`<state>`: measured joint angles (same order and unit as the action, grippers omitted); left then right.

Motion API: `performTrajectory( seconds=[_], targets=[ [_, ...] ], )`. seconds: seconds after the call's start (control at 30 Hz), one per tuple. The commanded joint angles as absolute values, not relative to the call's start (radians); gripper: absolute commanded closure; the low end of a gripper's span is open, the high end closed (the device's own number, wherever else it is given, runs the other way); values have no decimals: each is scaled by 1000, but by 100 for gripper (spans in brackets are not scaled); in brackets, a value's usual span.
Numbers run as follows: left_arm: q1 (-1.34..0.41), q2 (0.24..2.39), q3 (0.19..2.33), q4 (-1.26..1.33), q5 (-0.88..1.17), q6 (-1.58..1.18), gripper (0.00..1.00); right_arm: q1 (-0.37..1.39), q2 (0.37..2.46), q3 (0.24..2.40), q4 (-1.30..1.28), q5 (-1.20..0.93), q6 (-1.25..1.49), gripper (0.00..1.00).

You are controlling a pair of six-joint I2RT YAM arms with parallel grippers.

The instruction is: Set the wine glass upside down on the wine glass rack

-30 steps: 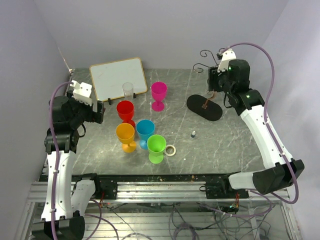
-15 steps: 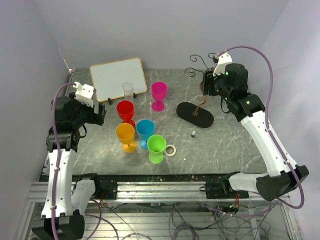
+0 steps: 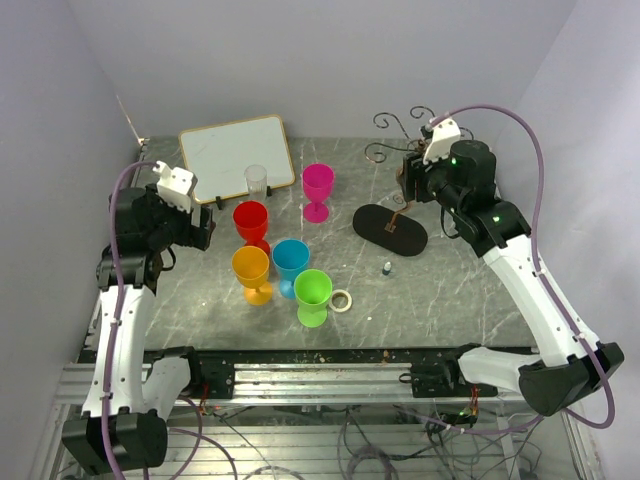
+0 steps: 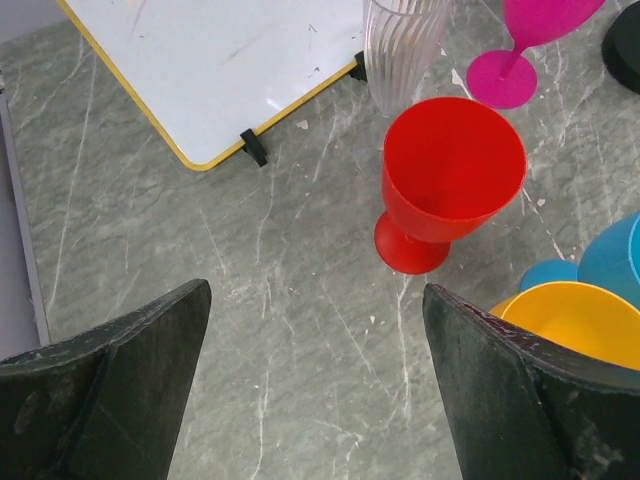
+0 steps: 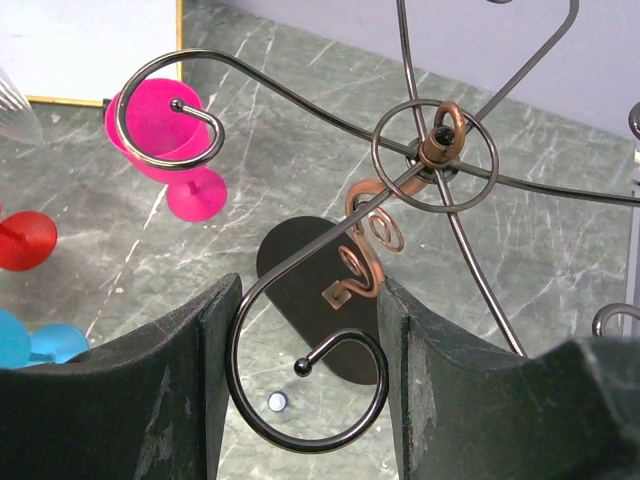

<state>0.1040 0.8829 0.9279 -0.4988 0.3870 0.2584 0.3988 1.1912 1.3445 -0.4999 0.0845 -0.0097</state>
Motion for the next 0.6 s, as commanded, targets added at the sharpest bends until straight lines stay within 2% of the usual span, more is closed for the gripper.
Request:
performTrajectory(
  seconds=[0.0,0.3,0.43,0.57],
  targets=[
    [115,897,927,-453,426,255,3,408,1182,1337,-498,8,-29,48],
    [115,967,976,-407,449,217,2,403,1128,1314,-516,-111,-98,15],
    [113,1017,1012,-368,454,164,3,353,1093,1317,-533,-161,-124,9],
    [96,1089,1079,-370,442,150,4,253,1054,1350,-557,-293,-138,9]
  ],
)
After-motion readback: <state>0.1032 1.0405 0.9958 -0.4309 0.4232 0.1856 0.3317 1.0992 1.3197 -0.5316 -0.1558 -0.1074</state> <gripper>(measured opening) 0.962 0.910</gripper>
